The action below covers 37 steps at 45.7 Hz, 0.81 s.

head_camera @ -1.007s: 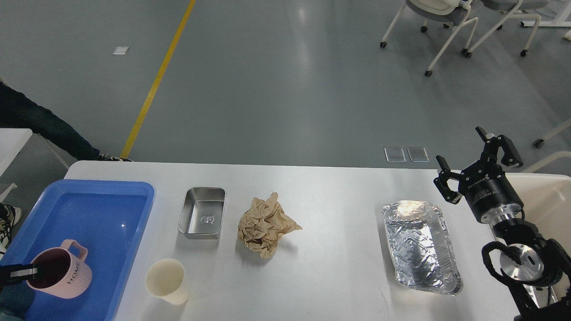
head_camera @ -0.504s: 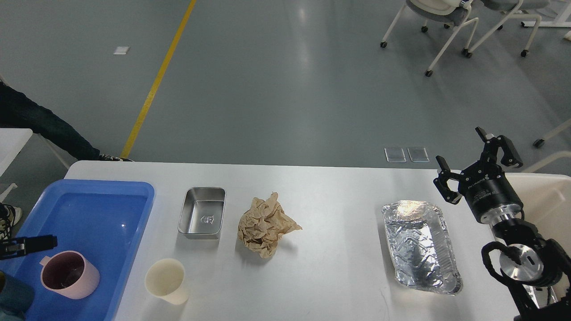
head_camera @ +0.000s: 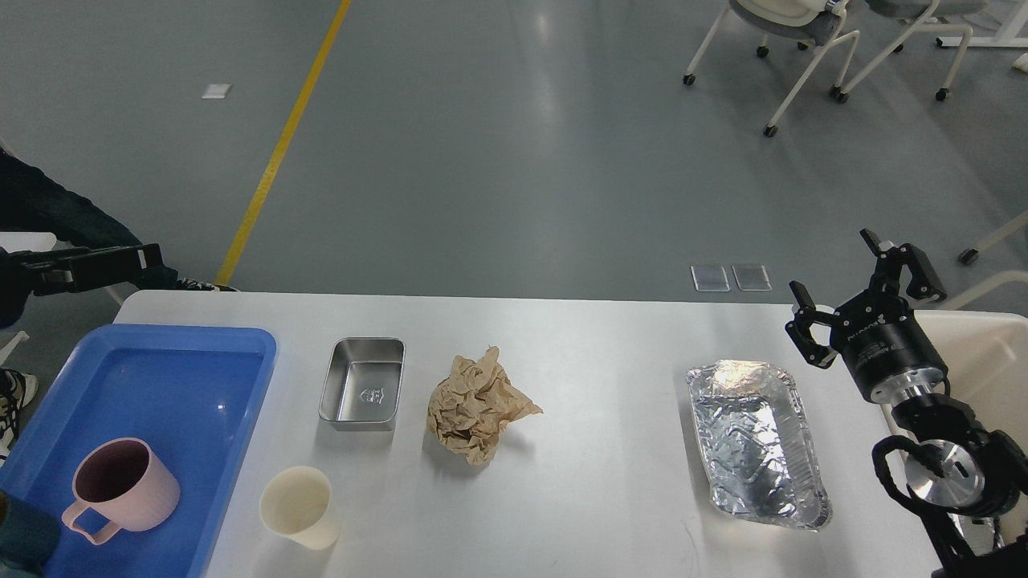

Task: Tidy desktop
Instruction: 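Open the left gripper and withdraw it from the mug, then reach the left gripper to the small steel box and grasp it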

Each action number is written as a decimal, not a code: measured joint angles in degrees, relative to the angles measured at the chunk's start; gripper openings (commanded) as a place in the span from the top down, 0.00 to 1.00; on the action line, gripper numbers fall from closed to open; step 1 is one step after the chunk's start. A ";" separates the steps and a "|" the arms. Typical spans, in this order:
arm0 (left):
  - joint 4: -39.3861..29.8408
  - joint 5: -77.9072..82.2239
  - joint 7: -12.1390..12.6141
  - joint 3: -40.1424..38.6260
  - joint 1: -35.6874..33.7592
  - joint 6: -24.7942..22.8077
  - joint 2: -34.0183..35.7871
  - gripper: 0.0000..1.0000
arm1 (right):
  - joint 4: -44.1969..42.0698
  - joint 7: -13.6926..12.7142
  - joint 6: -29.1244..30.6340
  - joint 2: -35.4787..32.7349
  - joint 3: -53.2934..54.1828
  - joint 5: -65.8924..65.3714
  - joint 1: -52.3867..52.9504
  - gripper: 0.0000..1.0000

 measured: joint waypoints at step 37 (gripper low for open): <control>29.53 8.32 1.94 8.38 -6.60 -4.93 -35.76 0.03 | -0.19 -0.03 -0.07 -1.60 0.00 0.02 -0.25 0.00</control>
